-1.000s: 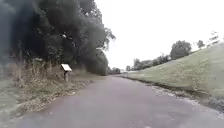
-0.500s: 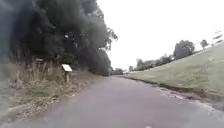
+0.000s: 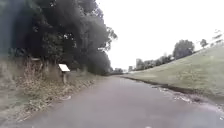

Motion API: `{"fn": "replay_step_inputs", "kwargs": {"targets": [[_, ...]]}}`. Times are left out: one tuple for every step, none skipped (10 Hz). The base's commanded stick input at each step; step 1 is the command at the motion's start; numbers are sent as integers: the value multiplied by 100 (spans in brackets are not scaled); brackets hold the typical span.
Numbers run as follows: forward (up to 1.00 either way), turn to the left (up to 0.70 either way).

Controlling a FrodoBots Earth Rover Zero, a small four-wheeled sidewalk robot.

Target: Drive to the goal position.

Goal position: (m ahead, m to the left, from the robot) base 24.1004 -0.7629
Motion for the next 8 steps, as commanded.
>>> {"fn": "replay_step_inputs", "kwargs": {"targets": [[45, 0], [45, 0], [45, -27], [45, -27], [45, -27], [45, 0], [45, 0], [45, 0]]}}
